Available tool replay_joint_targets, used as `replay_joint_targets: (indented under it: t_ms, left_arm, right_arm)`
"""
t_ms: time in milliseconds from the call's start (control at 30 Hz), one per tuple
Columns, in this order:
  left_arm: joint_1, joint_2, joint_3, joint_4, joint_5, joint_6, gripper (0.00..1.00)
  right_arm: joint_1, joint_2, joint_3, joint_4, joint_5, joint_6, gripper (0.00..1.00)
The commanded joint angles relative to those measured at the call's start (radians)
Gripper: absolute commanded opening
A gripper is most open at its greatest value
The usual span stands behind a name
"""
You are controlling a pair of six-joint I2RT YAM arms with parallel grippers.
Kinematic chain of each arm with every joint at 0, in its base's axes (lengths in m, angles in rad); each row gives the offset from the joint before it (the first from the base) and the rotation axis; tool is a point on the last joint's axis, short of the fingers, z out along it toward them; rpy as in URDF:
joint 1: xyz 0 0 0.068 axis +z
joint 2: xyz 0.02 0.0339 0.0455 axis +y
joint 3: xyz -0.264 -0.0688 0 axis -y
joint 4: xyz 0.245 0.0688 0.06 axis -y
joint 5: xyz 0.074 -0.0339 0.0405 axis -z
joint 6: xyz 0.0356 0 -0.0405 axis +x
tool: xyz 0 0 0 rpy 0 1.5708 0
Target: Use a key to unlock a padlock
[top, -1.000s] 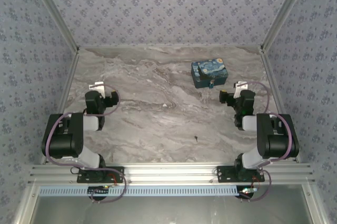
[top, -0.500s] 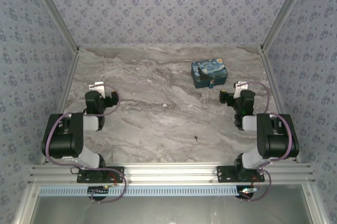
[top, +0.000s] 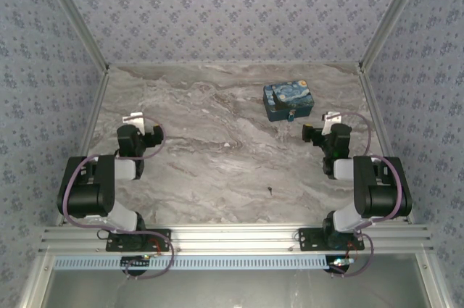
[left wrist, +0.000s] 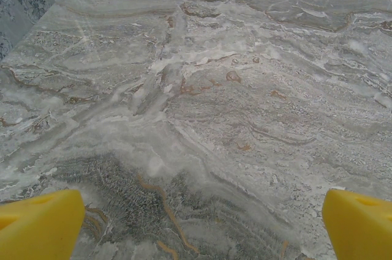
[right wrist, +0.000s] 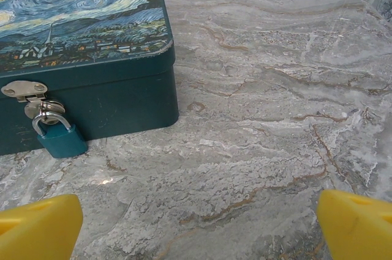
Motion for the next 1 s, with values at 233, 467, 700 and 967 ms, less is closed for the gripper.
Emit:
replay_joint_targets:
  t_ms: [233,467,700,967]
  left_arm:
    - [-0.013,-0.235,0.067,-0.257,-0.136,-0.050,1.00]
    - [-0.031,-0.410,0.200,-0.547,-0.002,-0.259,0.99]
    - [-0.093,-0.524,0.257,-0.772,0.214,-0.469,1.00]
    - [-0.275,-0.573,0.167,-0.763,0.298,-0.587,0.99]
  right_arm:
    - [-0.013,-0.083,0.094,-0.206,-0.018,0.003,1.00]
    - [0.012,-0.276,0.204,-0.574,0.025,0.046,1.00]
    - [0.143,-0.344,0.397,-1.065,0.013,0.133,1.00]
    - [0.388,-0.381,0.463,-1.341,0.080,0.300,1.00]
